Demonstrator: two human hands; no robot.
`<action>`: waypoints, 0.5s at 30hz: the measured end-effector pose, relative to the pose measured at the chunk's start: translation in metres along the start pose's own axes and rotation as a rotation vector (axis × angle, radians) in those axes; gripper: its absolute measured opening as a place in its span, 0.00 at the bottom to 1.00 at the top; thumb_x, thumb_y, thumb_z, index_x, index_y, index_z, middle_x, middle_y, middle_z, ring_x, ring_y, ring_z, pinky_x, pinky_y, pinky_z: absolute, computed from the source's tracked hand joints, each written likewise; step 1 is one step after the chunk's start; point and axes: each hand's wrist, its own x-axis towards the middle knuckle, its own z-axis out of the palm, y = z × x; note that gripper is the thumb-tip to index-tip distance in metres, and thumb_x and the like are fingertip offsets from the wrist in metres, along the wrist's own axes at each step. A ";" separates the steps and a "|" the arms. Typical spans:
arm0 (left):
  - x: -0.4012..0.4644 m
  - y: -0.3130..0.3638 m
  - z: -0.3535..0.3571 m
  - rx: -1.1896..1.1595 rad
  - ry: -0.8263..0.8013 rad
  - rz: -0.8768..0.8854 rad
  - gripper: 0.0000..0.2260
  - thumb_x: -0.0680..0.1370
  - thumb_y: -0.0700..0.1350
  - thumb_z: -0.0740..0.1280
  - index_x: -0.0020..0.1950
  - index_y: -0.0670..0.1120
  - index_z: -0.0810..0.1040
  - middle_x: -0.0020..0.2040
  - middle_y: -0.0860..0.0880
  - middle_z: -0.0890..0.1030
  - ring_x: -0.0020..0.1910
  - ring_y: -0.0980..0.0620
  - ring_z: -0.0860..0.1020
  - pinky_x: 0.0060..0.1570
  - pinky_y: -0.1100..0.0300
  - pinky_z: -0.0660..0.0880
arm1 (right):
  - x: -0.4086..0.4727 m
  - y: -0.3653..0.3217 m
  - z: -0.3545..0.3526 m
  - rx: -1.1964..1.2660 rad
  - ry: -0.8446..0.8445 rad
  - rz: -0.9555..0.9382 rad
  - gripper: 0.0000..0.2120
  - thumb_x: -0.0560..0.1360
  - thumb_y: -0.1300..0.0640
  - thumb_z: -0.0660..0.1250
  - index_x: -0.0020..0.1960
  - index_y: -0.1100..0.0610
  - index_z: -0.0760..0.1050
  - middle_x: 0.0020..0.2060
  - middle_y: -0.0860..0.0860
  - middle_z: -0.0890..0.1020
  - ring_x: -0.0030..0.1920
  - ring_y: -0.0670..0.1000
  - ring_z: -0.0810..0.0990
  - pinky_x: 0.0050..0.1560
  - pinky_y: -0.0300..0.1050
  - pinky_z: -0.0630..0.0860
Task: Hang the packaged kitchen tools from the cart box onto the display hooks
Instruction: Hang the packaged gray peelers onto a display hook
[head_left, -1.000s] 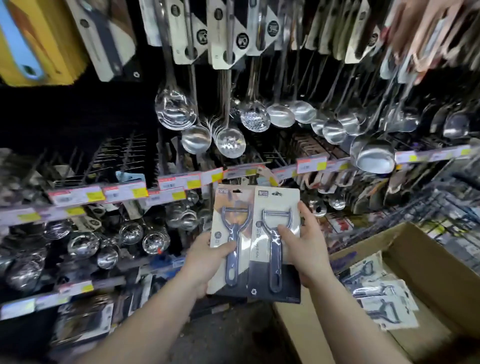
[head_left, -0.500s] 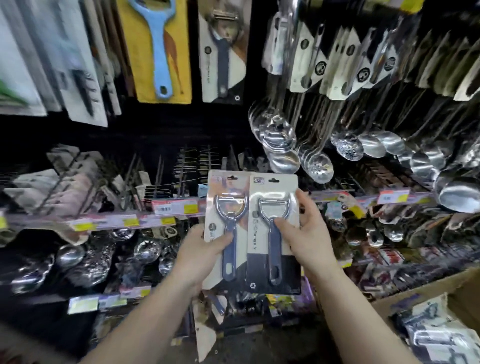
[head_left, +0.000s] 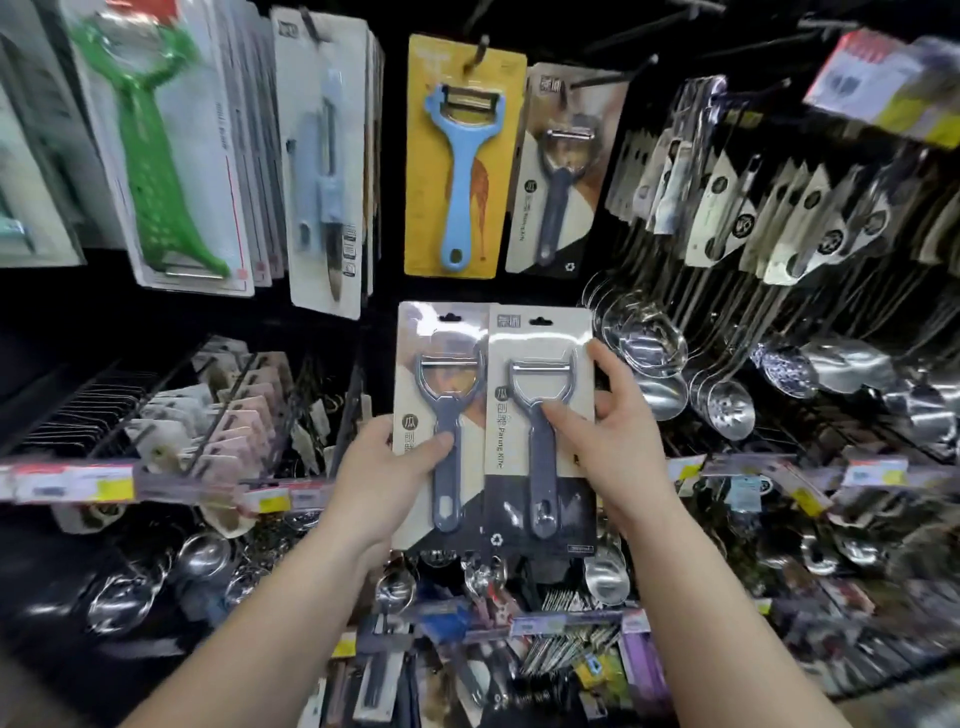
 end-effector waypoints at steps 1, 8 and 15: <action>0.002 0.006 0.000 -0.004 -0.001 0.016 0.08 0.78 0.42 0.72 0.56 0.43 0.80 0.50 0.47 0.87 0.50 0.44 0.85 0.56 0.42 0.80 | 0.003 -0.005 0.001 0.022 0.005 -0.011 0.34 0.74 0.57 0.73 0.72 0.37 0.63 0.52 0.47 0.85 0.51 0.47 0.85 0.55 0.55 0.82; 0.009 0.042 0.010 -0.034 0.002 0.109 0.06 0.78 0.39 0.71 0.54 0.43 0.82 0.50 0.46 0.87 0.51 0.42 0.85 0.59 0.37 0.78 | 0.019 -0.035 -0.009 0.156 0.013 -0.067 0.34 0.76 0.61 0.72 0.74 0.40 0.63 0.55 0.49 0.84 0.50 0.47 0.85 0.51 0.50 0.83; 0.004 0.073 0.024 -0.024 0.064 0.234 0.03 0.78 0.41 0.71 0.52 0.46 0.82 0.47 0.49 0.88 0.50 0.44 0.85 0.52 0.47 0.79 | 0.034 -0.064 -0.038 0.159 0.038 -0.189 0.32 0.77 0.60 0.71 0.74 0.39 0.62 0.58 0.46 0.82 0.45 0.42 0.85 0.42 0.39 0.82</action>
